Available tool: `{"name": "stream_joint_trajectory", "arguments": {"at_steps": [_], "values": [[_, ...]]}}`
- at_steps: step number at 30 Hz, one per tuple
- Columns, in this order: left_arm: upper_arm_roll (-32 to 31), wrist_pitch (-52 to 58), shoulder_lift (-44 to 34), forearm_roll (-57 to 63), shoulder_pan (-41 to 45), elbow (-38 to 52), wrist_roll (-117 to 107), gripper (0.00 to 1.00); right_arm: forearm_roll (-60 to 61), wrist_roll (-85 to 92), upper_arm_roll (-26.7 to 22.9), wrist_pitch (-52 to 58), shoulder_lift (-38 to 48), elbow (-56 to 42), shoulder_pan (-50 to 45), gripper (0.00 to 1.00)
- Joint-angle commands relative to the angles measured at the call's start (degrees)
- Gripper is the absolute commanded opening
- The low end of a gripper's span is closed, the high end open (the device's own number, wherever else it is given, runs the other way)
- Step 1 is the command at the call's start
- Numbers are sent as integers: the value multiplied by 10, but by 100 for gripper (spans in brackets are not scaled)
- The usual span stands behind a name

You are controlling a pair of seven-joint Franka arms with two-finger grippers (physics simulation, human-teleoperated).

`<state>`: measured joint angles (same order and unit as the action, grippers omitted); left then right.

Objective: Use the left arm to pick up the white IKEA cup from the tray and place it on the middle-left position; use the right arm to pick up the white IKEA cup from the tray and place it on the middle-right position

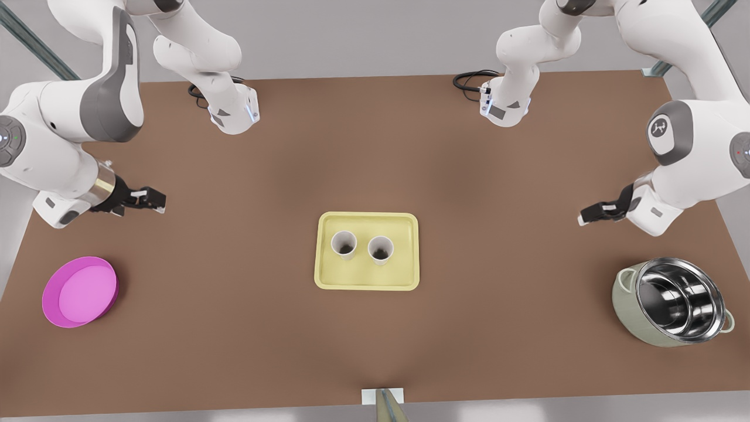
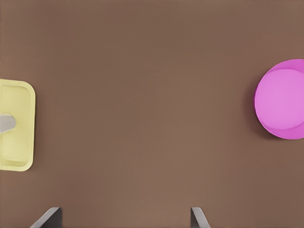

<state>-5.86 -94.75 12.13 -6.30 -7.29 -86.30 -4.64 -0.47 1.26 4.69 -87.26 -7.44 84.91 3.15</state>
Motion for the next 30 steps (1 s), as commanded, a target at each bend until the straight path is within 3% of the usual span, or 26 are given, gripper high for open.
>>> {"name": "stream_joint_trajectory", "arguments": {"at_steps": [1, 7, 10, 12, 19, 24, 27, 30], "values": [[-1, -45, -1, 1, 1, -3, -24, 100, 0, 6, 2, -34, 1, 0, -3, 100], [-2, -49, 8, 2, 14, 3, -22, 100, 9, -132, 4, -118, -95, 6, -134, 100], [-2, -49, 27, 42, 111, 5, -86, 100, 11, -223, 4, -177, -145, 6, -202, 100], [-2, -54, 96, 77, 221, 46, -237, 100, 10, -282, 4, -218, -176, 5, -243, 100], [-2, -54, 109, 107, 248, 46, -247, 100, 23, -408, 3, -304, -235, 1, -286, 100], [-2, -68, 135, 149, 340, 48, -336, 100, 28, -421, 4, -310, -254, 1, -301, 100], [1, -179, 176, 108, 352, 68, -380, 100, 31, -422, 6, -332, -267, 2, -320, 100], [3, -186, 203, 105, 342, 86, -380, 100, 31, -421, 15, -332, -278, 3, -323, 100]]}}
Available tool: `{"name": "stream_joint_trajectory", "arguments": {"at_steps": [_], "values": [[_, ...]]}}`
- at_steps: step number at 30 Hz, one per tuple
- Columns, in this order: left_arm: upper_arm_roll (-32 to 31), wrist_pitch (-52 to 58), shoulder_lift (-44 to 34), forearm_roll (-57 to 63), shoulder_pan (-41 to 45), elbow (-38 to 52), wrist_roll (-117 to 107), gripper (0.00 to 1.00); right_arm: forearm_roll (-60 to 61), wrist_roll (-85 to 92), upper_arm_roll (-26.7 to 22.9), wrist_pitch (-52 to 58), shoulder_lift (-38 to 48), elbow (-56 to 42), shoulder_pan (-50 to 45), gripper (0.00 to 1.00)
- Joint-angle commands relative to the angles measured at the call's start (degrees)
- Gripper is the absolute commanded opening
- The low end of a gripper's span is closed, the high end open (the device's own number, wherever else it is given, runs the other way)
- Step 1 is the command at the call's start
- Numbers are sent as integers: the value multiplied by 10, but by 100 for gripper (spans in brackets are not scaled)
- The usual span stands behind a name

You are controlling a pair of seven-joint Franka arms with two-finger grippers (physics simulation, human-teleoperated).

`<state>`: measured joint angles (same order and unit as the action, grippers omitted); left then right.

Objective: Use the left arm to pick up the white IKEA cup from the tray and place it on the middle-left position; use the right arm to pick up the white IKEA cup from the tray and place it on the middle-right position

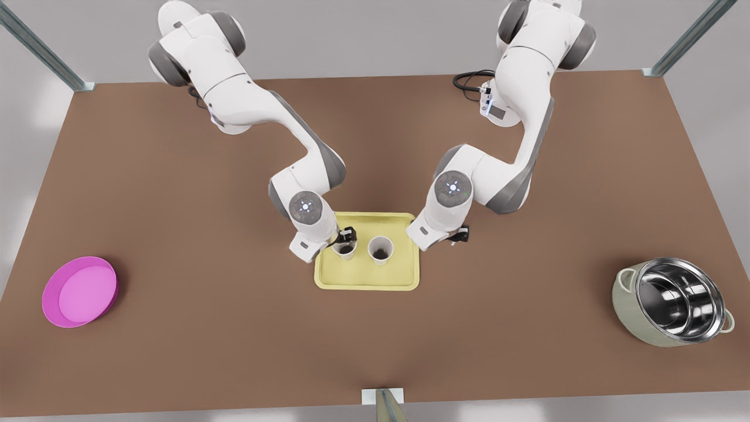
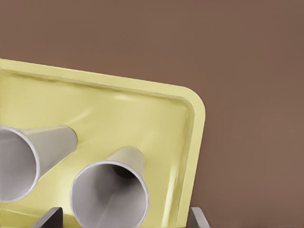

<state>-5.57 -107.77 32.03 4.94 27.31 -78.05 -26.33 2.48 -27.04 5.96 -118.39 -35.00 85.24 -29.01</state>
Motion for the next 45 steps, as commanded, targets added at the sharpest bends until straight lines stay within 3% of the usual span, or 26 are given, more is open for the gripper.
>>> {"name": "stream_joint_trajectory", "arguments": {"at_steps": [1, 24, 28, 36, 38, 40, 45], "values": [[-1, -56, 4, -7, -4, -3, -163, 100, 2, -138, 2, -21, -3, 0, -2, 100], [-4, -148, 54, -21, 48, -16, -200, 100, 2, -92, 5, -22, -17, 45, 11, 100], [-5, -161, 68, -20, 52, -16, -200, 100, -1, -90, 5, -25, -30, 44, 11, 95], [-5, -197, 84, -19, 61, -16, -209, 100, 1, -80, 5, -37, -49, 42, 11, 70], [-5, -197, 95, -14, 64, -17, -208, 100, 2, -81, 5, -37, -49, 42, 11, 41], [-4, -206, 109, -12, 66, -17, -209, 100, 2, -82, 5, -36, -49, 42, 12, 32], [-4, -221, 131, -12, 68, -17, -209, 100, 2, -82, 3, -35, -47, 38, 21, 24]]}}
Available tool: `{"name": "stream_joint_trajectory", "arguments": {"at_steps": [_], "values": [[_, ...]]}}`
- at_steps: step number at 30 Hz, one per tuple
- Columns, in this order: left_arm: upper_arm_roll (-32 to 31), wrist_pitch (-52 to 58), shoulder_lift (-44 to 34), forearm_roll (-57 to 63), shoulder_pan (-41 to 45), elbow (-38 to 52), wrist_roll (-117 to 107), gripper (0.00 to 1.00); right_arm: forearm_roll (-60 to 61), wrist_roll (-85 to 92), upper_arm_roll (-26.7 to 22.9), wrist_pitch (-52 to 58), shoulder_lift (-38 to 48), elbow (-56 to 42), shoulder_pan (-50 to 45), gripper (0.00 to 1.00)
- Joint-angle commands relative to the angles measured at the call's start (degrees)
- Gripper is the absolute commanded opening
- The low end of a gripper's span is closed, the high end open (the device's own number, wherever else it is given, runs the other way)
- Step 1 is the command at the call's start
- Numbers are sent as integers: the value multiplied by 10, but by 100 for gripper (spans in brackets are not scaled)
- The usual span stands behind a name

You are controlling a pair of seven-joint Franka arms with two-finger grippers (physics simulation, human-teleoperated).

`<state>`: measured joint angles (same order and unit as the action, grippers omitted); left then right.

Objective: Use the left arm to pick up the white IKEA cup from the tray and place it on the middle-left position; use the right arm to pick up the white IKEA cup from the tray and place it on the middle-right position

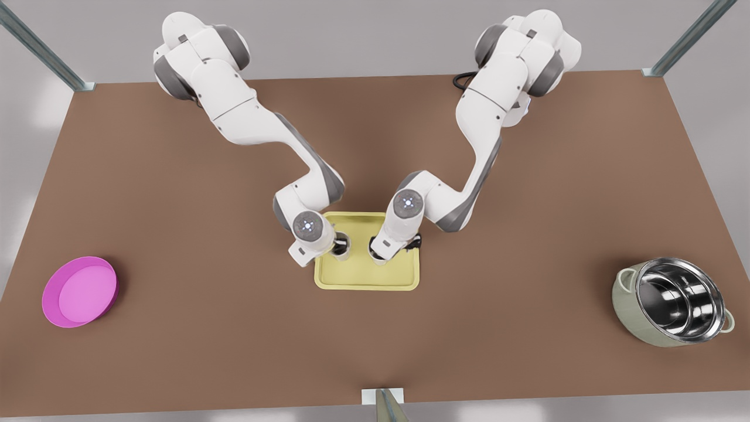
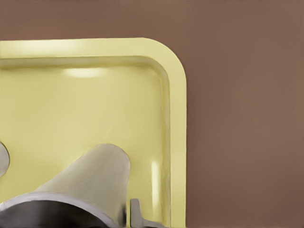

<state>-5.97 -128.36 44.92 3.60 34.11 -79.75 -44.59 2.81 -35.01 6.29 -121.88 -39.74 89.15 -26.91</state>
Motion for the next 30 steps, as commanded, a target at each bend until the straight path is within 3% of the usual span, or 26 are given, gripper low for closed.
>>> {"name": "stream_joint_trajectory", "arguments": {"at_steps": [1, 6, 8, 13, 18, 22, 23, 24, 25, 28, 30], "values": [[0, -15, 2, 1, 0, 0, -26, 99, -2, -2, -1, 2, 5, -2, 8, 22], [0, -15, 5, 1, 4, 0, -28, 78, 12, -2, -1, 23, 43, -2, 21, 13], [0, -15, 5, 0, 3, 3, -26, 48, 28, 42, -1, 63, 75, -5, 61, 13], [1, -15, 6, -6, 2, 4, -27, 25, 21, 207, -2, 101, 71, -11, 190, 13], [9, 43, -32, 0, -1, 6, -23, 19, -51, 327, -3, 39, 5, -11, 300, 13], [11, 159, -97, 0, -87, 8, 83, 15, -51, 383, -3, 8, -10, -11, 324, 14], [11, 194, -111, -1, -123, 9, 150, 15, -51, 379, -3, 8, -10, -11, 323, 22], [11, 211, -121, -3, -163, 10, 211, 15, -49, 373, -3, 8, -9, -13, 323, 94], [12, 211, -121, 0, -193, 9, 252, 14, -50, 374, -2, 10, -7, -13, 323, 100], [12, 175, -121, -1, -288, -26, 405, 14, -47, 374, -1, 18, 5, -13, 321, 100], [11, 98, -146, 0, -288, -101, 402, 14, -45, 374, -1, 24, 7, -14, 320, 100]]}}
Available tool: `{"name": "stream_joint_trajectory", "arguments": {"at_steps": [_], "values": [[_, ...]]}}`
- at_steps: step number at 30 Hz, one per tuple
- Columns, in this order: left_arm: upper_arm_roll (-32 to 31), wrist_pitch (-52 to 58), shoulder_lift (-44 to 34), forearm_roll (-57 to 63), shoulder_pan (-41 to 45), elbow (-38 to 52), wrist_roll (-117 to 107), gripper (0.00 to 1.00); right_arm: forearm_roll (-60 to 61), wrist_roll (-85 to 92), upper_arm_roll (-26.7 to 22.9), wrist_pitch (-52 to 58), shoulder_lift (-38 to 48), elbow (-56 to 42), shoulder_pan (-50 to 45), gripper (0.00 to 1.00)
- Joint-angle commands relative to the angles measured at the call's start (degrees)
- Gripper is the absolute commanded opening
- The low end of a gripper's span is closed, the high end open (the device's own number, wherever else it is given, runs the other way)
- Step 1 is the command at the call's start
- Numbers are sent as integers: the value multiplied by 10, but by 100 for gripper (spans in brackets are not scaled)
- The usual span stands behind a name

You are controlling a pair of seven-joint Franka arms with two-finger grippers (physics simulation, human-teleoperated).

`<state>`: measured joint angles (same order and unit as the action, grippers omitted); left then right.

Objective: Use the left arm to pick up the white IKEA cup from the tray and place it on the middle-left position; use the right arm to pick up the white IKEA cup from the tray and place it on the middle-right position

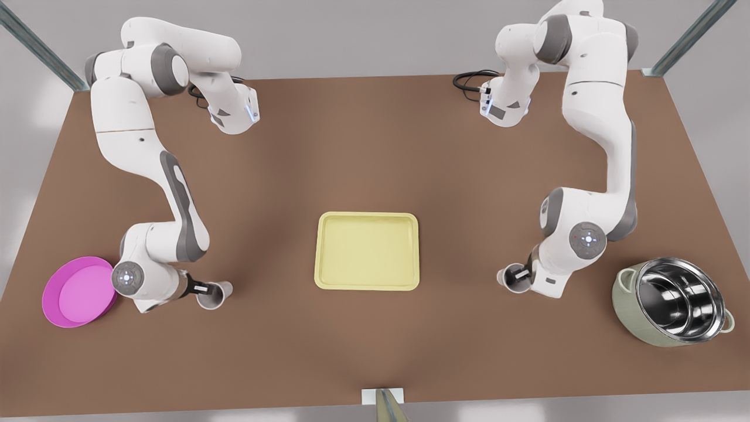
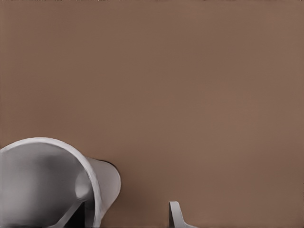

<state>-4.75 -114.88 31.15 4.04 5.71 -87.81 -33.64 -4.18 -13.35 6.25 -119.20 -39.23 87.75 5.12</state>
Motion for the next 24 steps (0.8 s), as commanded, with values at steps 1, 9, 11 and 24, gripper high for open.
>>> {"name": "stream_joint_trajectory", "arguments": {"at_steps": [1, 9, 11, 24], "values": [[-1, -40, -12, -4, -3, -32, 291, 14, 25, 157, 0, -2, 2, 0, 0, 100], [-3, -192, 4, 8, 12, -76, 249, 14, 24, 179, 0, -1, 2, 1, 2, 100], [-2, -214, 14, 14, 12, -76, 249, 14, 24, 181, 0, -1, 3, 1, 3, 100], [-2, -232, 23, 53, 11, -76, 223, 100, 24, 199, 2, 45, 27, 1, 12, 100]]}}
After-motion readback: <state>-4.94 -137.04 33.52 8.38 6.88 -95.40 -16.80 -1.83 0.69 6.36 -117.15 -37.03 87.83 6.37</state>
